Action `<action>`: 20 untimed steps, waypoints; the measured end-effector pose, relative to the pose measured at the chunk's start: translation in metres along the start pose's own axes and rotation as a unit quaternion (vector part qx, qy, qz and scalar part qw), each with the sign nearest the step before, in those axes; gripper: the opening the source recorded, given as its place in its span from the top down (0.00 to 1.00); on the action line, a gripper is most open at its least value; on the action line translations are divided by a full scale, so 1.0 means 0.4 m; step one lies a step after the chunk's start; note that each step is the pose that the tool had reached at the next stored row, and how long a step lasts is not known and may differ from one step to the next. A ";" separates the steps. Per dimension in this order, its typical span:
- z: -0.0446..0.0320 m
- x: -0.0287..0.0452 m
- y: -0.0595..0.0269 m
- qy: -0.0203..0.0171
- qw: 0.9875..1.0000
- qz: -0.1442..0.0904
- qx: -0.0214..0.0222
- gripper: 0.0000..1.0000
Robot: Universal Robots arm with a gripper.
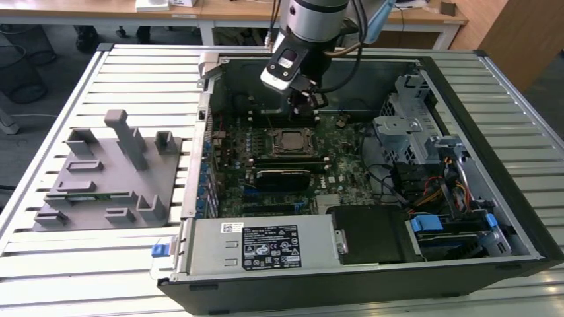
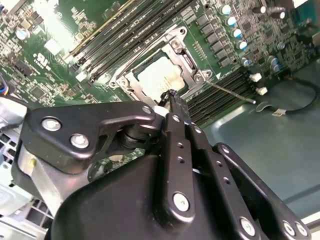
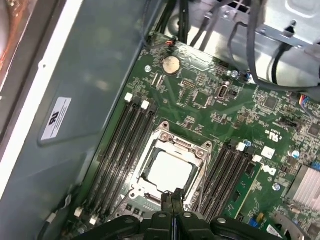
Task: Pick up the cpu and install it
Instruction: 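Install the first cpu locking lever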
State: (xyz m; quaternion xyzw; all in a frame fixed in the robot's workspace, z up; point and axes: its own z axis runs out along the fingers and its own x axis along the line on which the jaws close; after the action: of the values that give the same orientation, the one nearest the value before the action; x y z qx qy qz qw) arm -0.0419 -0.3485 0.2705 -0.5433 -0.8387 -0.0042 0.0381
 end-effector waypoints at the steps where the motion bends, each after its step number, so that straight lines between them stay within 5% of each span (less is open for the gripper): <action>1: 0.000 0.000 0.000 0.000 1.000 -0.005 0.000 0.89; 6: 0.000 0.000 0.000 -0.001 0.999 -0.036 0.002 0.89; 11: 0.000 0.000 0.000 -0.003 0.997 -0.075 0.005 0.89; 20: 0.001 0.000 0.000 -0.005 0.989 -0.147 0.010 0.89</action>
State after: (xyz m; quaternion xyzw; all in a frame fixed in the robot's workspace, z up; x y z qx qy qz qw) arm -0.0421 -0.3485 0.2700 -0.4134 -0.9097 0.0018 0.0382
